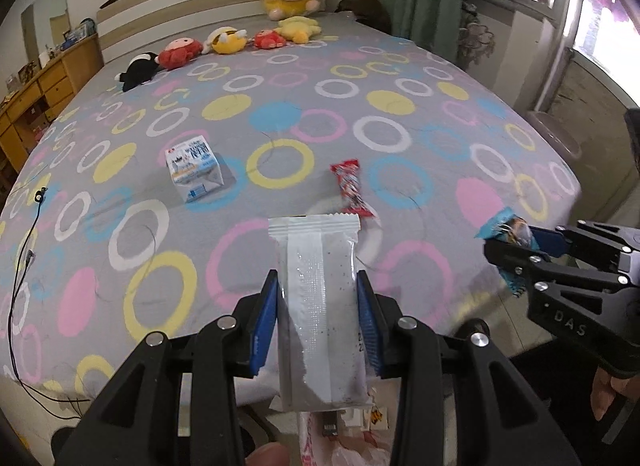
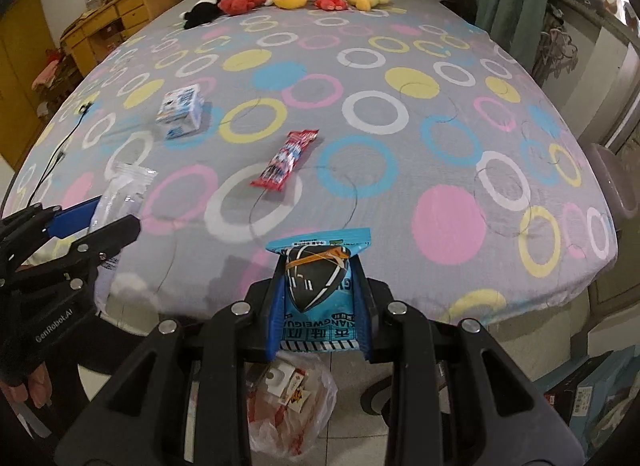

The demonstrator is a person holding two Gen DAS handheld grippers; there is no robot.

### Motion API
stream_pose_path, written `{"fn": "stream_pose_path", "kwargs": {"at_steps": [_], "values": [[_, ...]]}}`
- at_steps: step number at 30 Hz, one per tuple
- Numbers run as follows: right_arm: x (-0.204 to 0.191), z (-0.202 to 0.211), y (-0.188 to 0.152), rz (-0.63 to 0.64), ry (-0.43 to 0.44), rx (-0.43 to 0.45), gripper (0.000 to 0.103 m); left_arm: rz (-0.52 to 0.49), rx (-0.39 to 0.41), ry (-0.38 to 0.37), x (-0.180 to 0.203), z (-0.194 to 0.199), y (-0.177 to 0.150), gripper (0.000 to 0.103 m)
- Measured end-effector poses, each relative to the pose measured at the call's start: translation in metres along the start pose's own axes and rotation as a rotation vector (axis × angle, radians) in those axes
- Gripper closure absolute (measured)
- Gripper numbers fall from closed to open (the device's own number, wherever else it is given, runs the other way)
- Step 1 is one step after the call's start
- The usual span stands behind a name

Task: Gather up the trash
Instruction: 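Lift the bar and packet and carry both to the trash bag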

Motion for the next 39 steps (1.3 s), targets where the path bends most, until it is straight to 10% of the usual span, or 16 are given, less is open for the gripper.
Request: {"fn": "stream_pose_path", "kwargs": {"at_steps": [21, 39], "values": [[-0.03, -0.025, -0.121, 0.001, 0.047, -0.106, 0.075, -0.096, -0.163, -0.09, 0.039, -0.026, -0.145, 0.066], [-0.02, -0.11, -0.168, -0.034, 0.071, -0.249, 0.075, -0.179, -0.253, -0.068, 0.062, -0.093, -0.197, 0.066]]}}
Point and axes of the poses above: each gripper's, at about its wrist camera, not at the fingertips, and z roughly against the way its jaws point, x to its right, y to its top, the point moved 6 cm from there along -z, roughly the way its jaws point, and after that the axes turned 15 degrees about y, right-handed, at the moved point
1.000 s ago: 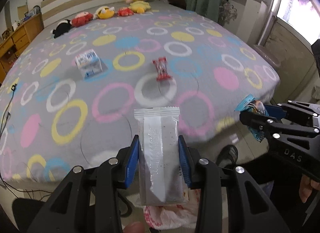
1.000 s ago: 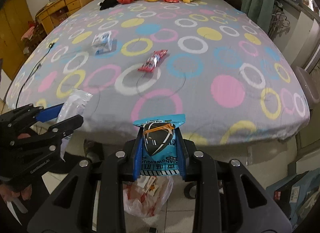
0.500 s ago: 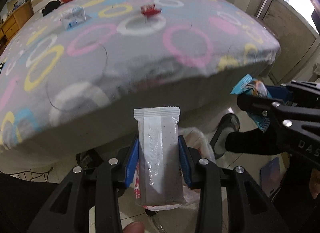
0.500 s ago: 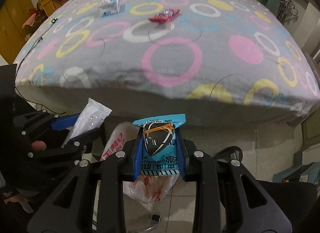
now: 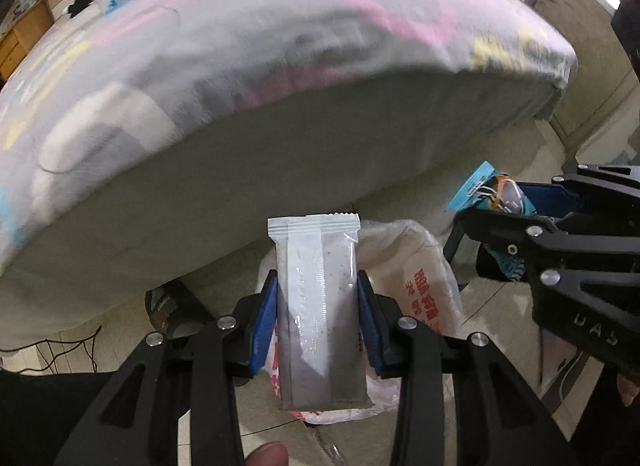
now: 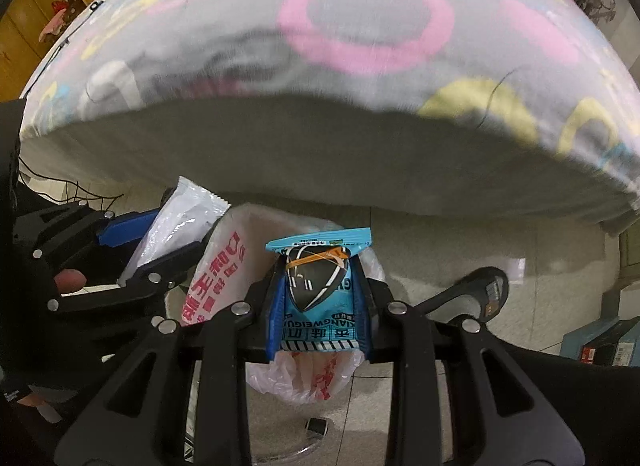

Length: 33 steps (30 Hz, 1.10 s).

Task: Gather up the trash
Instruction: 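Lift the bar and packet and carry both to the trash bag, then open both tools over the trash bag, dropping bar and packet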

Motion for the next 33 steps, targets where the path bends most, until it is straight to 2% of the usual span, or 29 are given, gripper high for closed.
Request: {"fn": "stream_pose_path", "kwargs": {"at_steps": [6, 14, 20, 27, 28, 29, 30, 31, 33], "values": [[0.016, -0.03, -0.005, -0.049, 0.008, -0.036, 0.075, -0.067, -0.032, -0.016, 0.018, -0.028, -0.008, 0.066], [0.027, -0.072, -0.016, -0.089, 0.019, -0.137, 0.075, -0.164, -0.142, -0.034, 0.041, -0.069, -0.039, 0.066], [0.029, -0.096, -0.033, -0.111, 0.024, -0.213, 0.074, -0.173, -0.183, -0.042, 0.05, -0.082, -0.048, 0.065], [0.028, -0.103, -0.038, -0.111, 0.012, -0.233, 0.073, -0.185, -0.204, -0.041, 0.047, -0.086, -0.052, 0.065], [0.028, -0.103, -0.037, -0.114, 0.012, -0.239, 0.069, -0.189, -0.203, -0.047, 0.049, -0.085, -0.051, 0.061], [0.029, -0.105, -0.039, -0.117, 0.01, -0.244, 0.065, -0.192, -0.203, -0.051, 0.05, -0.084, -0.051, 0.052], [0.032, -0.104, -0.04, -0.114, -0.01, -0.244, 0.047, -0.195, -0.205, -0.052, 0.051, -0.084, -0.051, 0.05], [0.035, -0.104, -0.04, -0.117, -0.023, -0.241, 0.034, -0.198, -0.205, -0.045, 0.049, -0.086, -0.053, 0.048], [0.039, -0.101, -0.04, -0.143, -0.016, -0.23, 0.034, -0.19, -0.211, -0.04, 0.045, -0.089, -0.053, 0.046]]}}
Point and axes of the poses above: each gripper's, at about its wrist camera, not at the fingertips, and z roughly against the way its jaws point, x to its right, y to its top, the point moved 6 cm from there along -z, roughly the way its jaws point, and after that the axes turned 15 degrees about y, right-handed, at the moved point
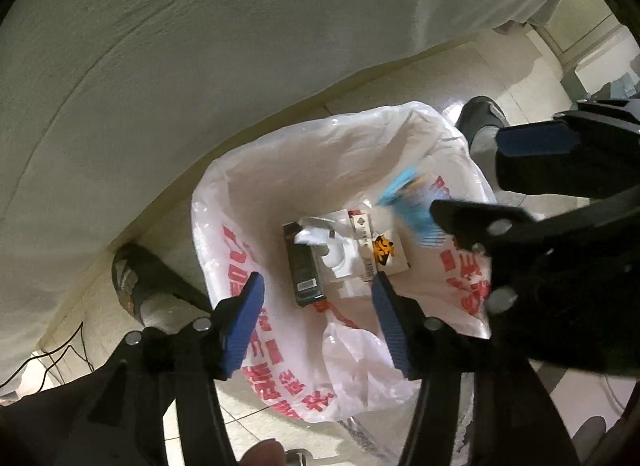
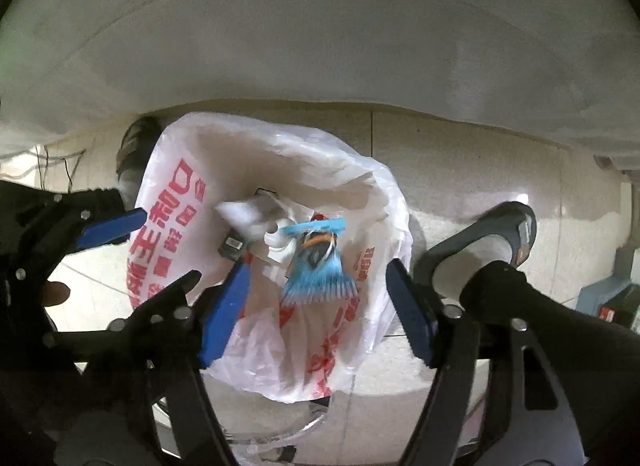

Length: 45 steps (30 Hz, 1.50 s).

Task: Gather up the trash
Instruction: 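Open both tools over the trash bag, dropping bar and packet, then move both tools back over the bed toward the milk carton and wrapper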

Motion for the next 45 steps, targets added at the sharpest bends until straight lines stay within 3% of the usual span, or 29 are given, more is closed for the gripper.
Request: {"fn": "stream_pose_path", "kwargs": {"at_steps": [5, 17, 22, 31, 45], "values": [[0.001, 0.008, -0.001, -0.022, 0.005, 0.028, 0.034, 0.023, 0.021, -0.006, -0.004, 0.007, 0.004, 0.035], [-0.002, 0.027, -0.003, -0.035, 0.009, 0.058, 0.032, 0.039, 0.059, 0.039, -0.014, 0.021, 0.007, 0.021], [-0.005, 0.055, -0.003, -0.043, 0.021, 0.114, 0.024, 0.057, 0.109, 0.044, -0.019, 0.039, 0.011, 0.01], [0.003, 0.109, 0.0, -0.13, 0.089, 0.204, 0.023, 0.097, 0.223, 0.039, -0.036, 0.093, 0.026, 0.008], [-0.03, 0.231, 0.027, -0.028, 0.093, 0.396, 0.021, 0.337, 0.394, 0.021, -0.109, 0.19, 0.048, 0.008]]}}
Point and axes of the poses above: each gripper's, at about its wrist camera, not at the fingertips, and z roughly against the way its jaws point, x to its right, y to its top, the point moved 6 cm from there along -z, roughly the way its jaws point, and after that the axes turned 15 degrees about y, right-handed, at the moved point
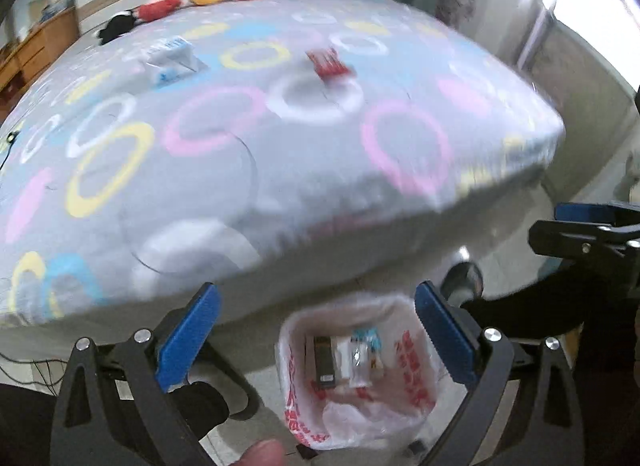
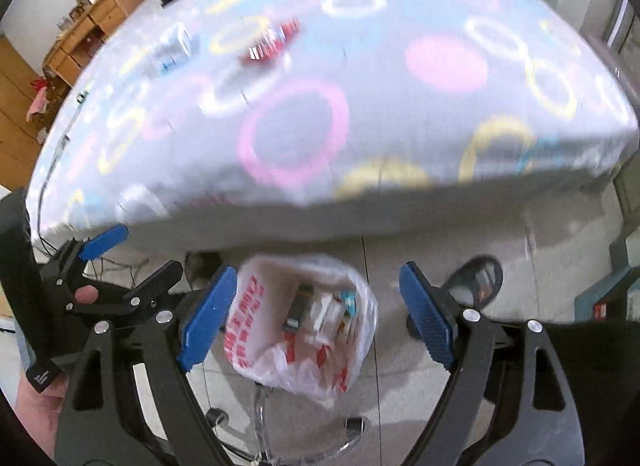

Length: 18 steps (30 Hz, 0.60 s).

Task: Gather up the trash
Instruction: 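Move both tools back over the bed toward the milk carton and wrapper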

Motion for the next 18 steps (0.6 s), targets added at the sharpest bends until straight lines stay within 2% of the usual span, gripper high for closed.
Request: {"fn": "stream_pose_path", "kwargs": {"at_steps": [4, 8, 12, 15, 18], "values": [[-0.018, 0.025, 0.032, 0.048, -0.002, 0.064, 0.02, 0.063, 0.032, -0.002, -0.02, 0.019, 0.029, 0.008], [-0.032, 0.041, 0.065, 0.088, -0.006, 0.114, 0.017, 0.129, 0.029, -0.018, -0.039, 0.033, 0.056, 0.008], [-0.045, 0.052, 0.095, 0.118, -0.016, 0.149, 0.017, 0.17, 0.057, 0.056, -0.064, 0.044, 0.085, 0.008], [-0.058, 0.059, 0.115, 0.146, -0.024, 0.171, 0.016, 0.241, 0.059, 0.092, -0.089, 0.048, 0.11, 0.008], [-0.068, 0.066, 0.134, 0.161, -0.033, 0.195, 0.008, 0.248, 0.06, 0.16, -0.108, 0.045, 0.132, 0.008]]}}
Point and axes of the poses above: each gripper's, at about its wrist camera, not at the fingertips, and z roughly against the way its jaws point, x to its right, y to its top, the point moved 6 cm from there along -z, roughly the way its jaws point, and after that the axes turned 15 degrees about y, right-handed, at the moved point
